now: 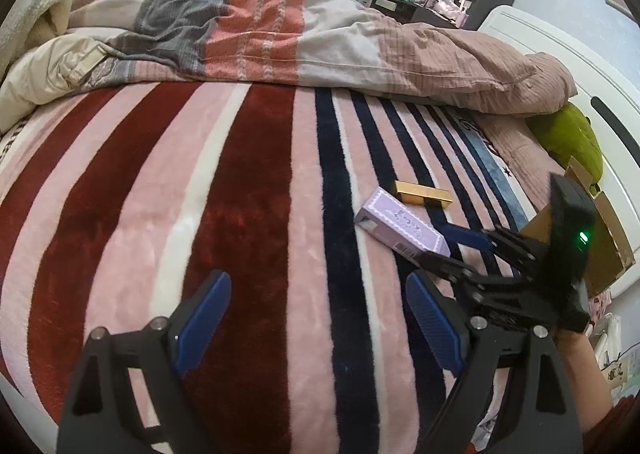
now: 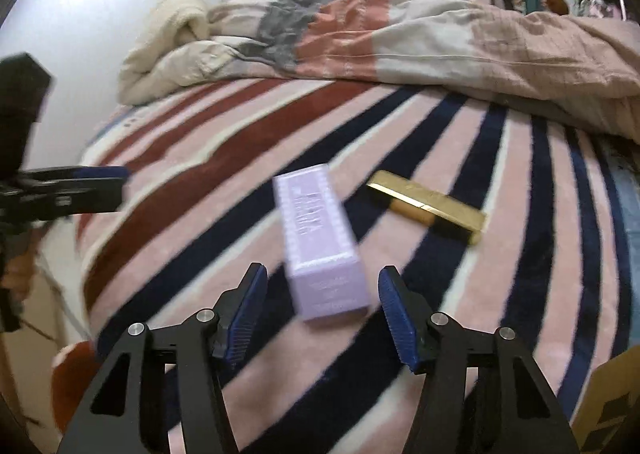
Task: Organize rigid objects
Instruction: 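Return the right gripper and grasp the lilac box, then carry the lilac box into the cardboard box and release it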
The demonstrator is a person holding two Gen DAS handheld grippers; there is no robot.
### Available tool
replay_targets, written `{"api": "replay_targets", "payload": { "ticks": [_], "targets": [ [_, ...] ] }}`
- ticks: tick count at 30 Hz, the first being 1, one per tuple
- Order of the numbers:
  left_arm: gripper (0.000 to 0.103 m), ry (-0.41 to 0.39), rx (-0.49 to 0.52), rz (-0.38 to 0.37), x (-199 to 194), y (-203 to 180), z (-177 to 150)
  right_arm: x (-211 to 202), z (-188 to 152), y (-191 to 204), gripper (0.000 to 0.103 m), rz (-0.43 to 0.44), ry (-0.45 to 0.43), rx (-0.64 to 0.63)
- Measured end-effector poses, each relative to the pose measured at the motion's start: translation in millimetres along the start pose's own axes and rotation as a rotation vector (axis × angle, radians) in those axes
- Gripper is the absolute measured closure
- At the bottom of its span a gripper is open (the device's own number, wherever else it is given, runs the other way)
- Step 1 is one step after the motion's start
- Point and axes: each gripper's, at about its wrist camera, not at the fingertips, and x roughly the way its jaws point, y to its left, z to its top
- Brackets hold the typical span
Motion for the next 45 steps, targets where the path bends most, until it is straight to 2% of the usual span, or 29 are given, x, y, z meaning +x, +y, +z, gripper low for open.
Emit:
{"api": "replay_targets", "payload": {
  "ticks": [4, 5, 6, 7, 9, 11, 14, 15, 18, 20, 21, 22, 23, 24, 29, 33, 36, 39, 40, 42, 43, 44, 45],
  "targets": [
    [0.015, 0.006, -0.001, 0.017, -2, 1, 2, 22, 15, 7, 0.051, 0.037, 0.026, -0.029],
    [0.016, 0.008, -0.002, 0.019, -3, 1, 3, 26, 16, 10, 0.070, 0.040, 0.040, -0.040],
    [0.016, 0.011, -0.001, 0.016, -4, -1, 3, 29, 16, 12, 0.070, 0.040, 0.061, -0.051],
    [0.016, 0.012, 0.001, 0.009, -6, -3, 4, 26, 15, 16, 0.070, 0.021, 0.057, -0.058],
    [0.016, 0.010, 0.001, -0.023, -11, -11, 6, 9, 12, 23, 0.070, 0.039, 0.032, -0.068],
    [0.016, 0.000, -0.004, -0.072, -17, -23, 11, -17, 11, 30, 0.070, 0.054, -0.005, -0.074],
    [0.016, -0.019, -0.037, -0.240, -25, -48, 22, -61, 13, 35, 0.070, 0.059, -0.058, -0.084],
    [0.016, -0.022, -0.042, -0.273, -27, -59, 26, -70, 14, 35, 0.070, 0.066, -0.069, -0.082],
    [0.017, -0.036, 0.001, -0.310, -35, -100, 40, -115, 16, 33, 0.070, 0.082, -0.116, -0.078],
    [0.038, -0.039, 0.033, -0.353, -38, -126, 49, -147, 16, 28, 0.070, 0.077, -0.160, -0.080],
    [0.041, -0.037, 0.037, -0.399, -38, -140, 55, -165, 14, 23, 0.070, 0.075, -0.187, -0.077],
    [0.055, -0.040, 0.036, -0.445, -39, -153, 60, -178, 13, 18, 0.070, 0.071, -0.207, -0.074],
    [0.062, -0.039, 0.046, -0.485, -39, -168, 65, -189, 12, 12, 0.070, 0.053, -0.216, -0.072],
    [0.063, -0.039, 0.063, -0.498, -39, -182, 68, -195, 11, 8, 0.070, 0.037, -0.223, -0.069],
    [0.063, 0.002, 0.169, -0.532, -25, -263, 76, -243, -11, -45, 0.070, -0.032, -0.262, 0.026],
    [0.063, 0.065, 0.204, -0.556, -3, -304, 76, -262, -29, -75, 0.070, -0.085, -0.249, 0.086],
    [0.063, 0.126, 0.224, -0.532, 16, -325, 71, -266, -39, -95, 0.070, -0.115, -0.209, 0.125],
    [0.062, 0.179, 0.228, -0.494, 30, -333, 66, -256, -44, -111, 0.070, -0.129, -0.128, 0.166],
    [0.059, 0.185, 0.239, -0.477, 32, -336, 64, -253, -44, -112, 0.070, -0.137, -0.108, 0.170],
    [0.046, 0.177, 0.268, -0.425, 34, -340, 61, -250, -47, -111, 0.070, -0.153, -0.082, 0.168],
    [0.034, 0.167, 0.276, -0.399, 35, -340, 61, -248, -47, -111, 0.069, -0.169, -0.069, 0.168],
    [0.029, 0.152, 0.281, -0.380, 32, -339, 60, -247, -47, -111, 0.068, -0.177, -0.064, 0.170],
    [0.029, 0.148, 0.282, -0.376, 32, -336, 62, -246, -48, -110, 0.065, -0.190, -0.059, 0.174]
  ]
}}
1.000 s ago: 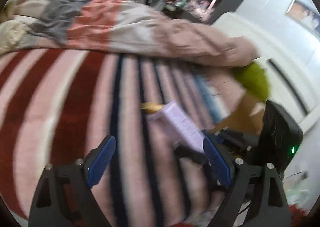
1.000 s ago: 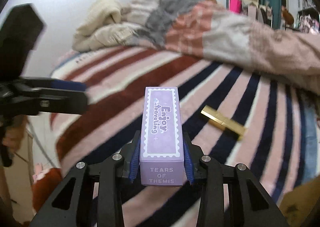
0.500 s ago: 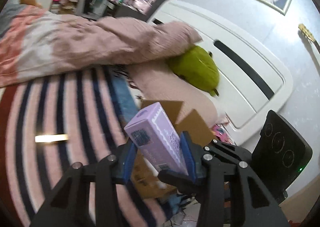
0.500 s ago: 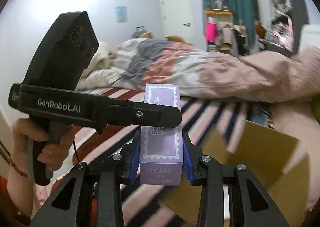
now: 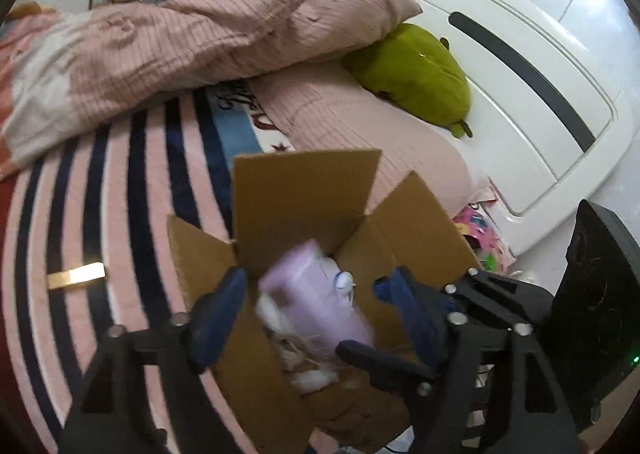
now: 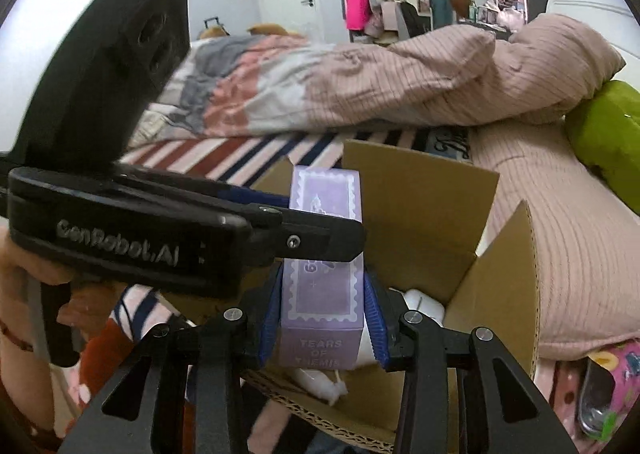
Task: Organize rigid objects
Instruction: 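Carry the lilac box into the cardboard box and release it, then return the right gripper and grasp the gold bar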
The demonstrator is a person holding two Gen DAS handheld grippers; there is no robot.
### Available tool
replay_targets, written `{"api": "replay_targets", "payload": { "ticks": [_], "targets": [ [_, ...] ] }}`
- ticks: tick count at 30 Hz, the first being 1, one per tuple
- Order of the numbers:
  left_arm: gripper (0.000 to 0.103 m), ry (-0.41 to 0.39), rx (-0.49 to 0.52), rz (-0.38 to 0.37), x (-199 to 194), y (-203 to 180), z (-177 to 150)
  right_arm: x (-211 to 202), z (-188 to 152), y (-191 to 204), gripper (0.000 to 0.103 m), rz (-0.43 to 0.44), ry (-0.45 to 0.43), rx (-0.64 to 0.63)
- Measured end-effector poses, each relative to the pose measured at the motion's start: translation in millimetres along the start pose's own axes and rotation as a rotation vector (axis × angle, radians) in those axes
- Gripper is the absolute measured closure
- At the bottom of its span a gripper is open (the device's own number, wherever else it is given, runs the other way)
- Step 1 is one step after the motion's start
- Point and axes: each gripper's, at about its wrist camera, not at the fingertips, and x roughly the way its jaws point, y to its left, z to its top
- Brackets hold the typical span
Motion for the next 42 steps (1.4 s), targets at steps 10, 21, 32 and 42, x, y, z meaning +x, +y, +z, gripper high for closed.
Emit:
{"api": "replay_targets", "payload": {
  "ticks": [10, 21, 32, 42],
  "targets": [
    [0.020, -0.143, -0.040, 0.090, -81, 38, -14, -11, 9, 24, 0.046, 0.033, -0.101, 0.005],
    [0.020, -0.192, -0.169, 0.321, -152, 151, -84, 34, 31, 143, 0.045, 0.211, -0.114, -0.168],
    [0.020, -0.141, -0.323, 0.348, -125, 263, -148, 180, 27, 155, 0.036, 0.135, 0.095, -0.076],
    [0.020, -0.067, -0.297, 0.371, -97, 286, -154, 271, 48, 133, 0.022, -0.116, 0.080, -0.221]
  ]
}}
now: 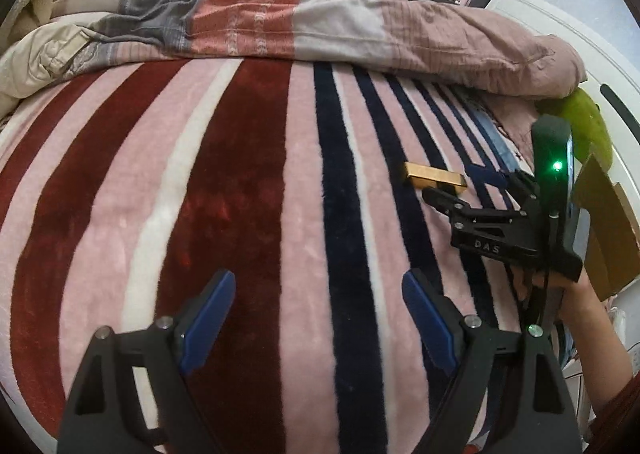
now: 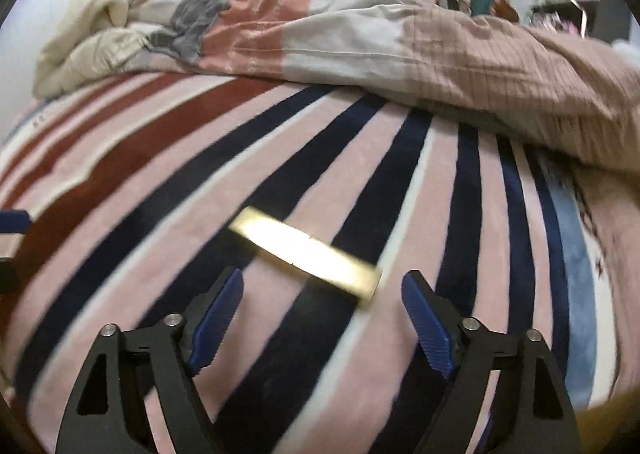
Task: Organize rigid objects
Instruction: 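Return the right gripper and grasp the gold bar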
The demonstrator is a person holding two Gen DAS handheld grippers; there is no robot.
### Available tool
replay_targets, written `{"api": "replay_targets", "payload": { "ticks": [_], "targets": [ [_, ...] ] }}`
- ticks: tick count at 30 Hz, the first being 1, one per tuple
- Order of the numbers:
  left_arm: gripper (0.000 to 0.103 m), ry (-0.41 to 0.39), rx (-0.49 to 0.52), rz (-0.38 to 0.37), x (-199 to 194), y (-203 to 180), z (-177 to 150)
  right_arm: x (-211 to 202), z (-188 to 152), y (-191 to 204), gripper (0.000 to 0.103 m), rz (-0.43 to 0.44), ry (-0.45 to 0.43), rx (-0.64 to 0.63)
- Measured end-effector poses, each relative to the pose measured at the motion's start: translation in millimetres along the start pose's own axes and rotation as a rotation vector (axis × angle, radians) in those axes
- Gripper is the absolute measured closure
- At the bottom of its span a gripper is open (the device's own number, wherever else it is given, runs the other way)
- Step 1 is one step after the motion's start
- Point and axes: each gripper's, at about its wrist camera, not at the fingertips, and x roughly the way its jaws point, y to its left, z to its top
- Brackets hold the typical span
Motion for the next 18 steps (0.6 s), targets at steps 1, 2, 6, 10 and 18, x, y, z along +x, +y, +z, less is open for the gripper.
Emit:
{"api": "replay_targets", "payload": {
  "ticks": [1, 2, 6, 10, 18],
  "targets": [
    [0.020, -0.001, 0.001, -0.004, -1, -1, 0, 2, 0, 1, 0.022, 0.003, 0.006, -0.014],
    [0.020, -0.005, 0.002, -0.008, -3, -2, -1, 4, 1, 3, 0.022, 0.030, 0.012, -0.033],
    [0.020, -0.021, 0.000, -0.006, -12, -7, 0, -10, -7, 22, 0.020, 0.198, 0.027, -0.097],
    [0.020, -0.028, 0.005, -0.012, -19, -12, -2, -27, -20, 30, 0.023, 0.378, 0.035, -0.061],
    [0.020, -0.048, -0.012, 0.021, -33, 2, 0, 8, 2, 28, 0.067, 0.184, 0.077, -0.002]
  ]
}}
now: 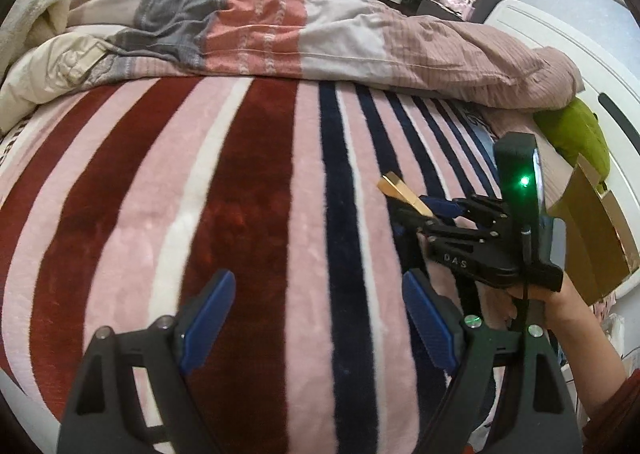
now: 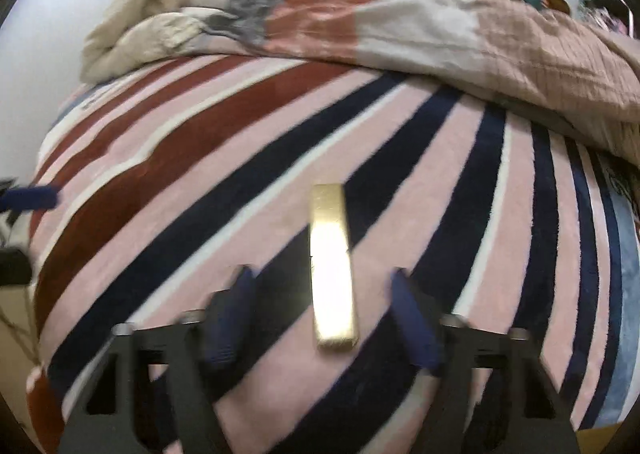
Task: Organize rigid objects
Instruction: 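Return the right gripper and grasp the gold bar, then carry the gold bar into the cardboard box and release it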
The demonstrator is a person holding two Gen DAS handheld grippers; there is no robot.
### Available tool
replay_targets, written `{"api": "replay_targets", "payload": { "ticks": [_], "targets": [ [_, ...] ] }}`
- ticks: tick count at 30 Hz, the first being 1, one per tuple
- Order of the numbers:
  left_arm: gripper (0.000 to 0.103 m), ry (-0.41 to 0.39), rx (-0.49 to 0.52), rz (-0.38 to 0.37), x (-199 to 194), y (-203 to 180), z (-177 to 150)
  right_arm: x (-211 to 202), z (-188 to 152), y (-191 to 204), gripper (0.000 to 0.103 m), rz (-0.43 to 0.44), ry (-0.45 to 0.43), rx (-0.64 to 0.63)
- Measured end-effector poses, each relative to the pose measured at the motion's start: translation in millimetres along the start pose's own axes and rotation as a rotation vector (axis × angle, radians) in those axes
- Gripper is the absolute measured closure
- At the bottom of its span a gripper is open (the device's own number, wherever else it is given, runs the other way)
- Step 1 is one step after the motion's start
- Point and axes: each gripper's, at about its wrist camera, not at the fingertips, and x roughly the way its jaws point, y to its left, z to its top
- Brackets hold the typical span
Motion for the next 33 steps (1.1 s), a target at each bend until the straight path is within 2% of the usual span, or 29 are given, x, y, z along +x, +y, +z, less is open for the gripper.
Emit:
{"api": "replay_targets", "payload": {
  "ticks": [2, 4, 6, 10, 15, 17, 19, 22, 25, 27, 29, 31, 33],
  "targets": [
    [0.020, -0.010, 0.003, -0.013, -4, -1, 4, -2, 2, 6, 0.089, -0.015, 0.002, -0.026],
    [0.020, -0.029, -0.009, -0.062, -11, -6, 10, -16, -2, 15, 0.090, -0.025, -0.001, -0.052],
    [0.020, -0.054, 0.000, -0.116, -21, -21, 17, -39, -6, 22, 0.090, 0.015, -0.024, -0.059],
    [0.020, -0.102, 0.022, -0.250, -41, -58, 29, -111, -15, 27, 0.090, 0.084, -0.129, -0.047],
    [0.020, -0.121, 0.042, -0.340, -55, -104, 41, -195, -26, 21, 0.090, 0.133, -0.250, -0.044],
    [0.020, -0.118, 0.043, -0.399, -57, -122, 45, -216, -29, 19, 0.090, 0.127, -0.284, -0.053],
    [0.020, -0.124, 0.057, -0.417, -61, -135, 46, -235, -36, 12, 0.090, 0.114, -0.319, -0.056],
    [0.020, -0.142, 0.069, -0.372, -69, -140, 46, -248, -44, 3, 0.090, 0.142, -0.323, -0.034],
    [0.020, -0.159, 0.044, -0.262, -77, -118, 39, -239, -55, 19, 0.090, 0.163, -0.287, -0.076],
    [0.020, -0.155, 0.021, -0.183, -78, -100, 34, -221, -58, 29, 0.090, 0.181, -0.240, -0.089],
    [0.020, -0.150, 0.008, -0.132, -79, -83, 27, -187, -60, 41, 0.090, 0.200, -0.161, -0.081],
    [0.020, -0.139, -0.007, -0.114, -79, -67, 19, -158, -62, 50, 0.090, 0.192, -0.134, -0.094],
    [0.020, -0.129, -0.023, -0.102, -76, -54, 14, -128, -63, 56, 0.090, 0.143, -0.122, -0.113]
  ]
}}
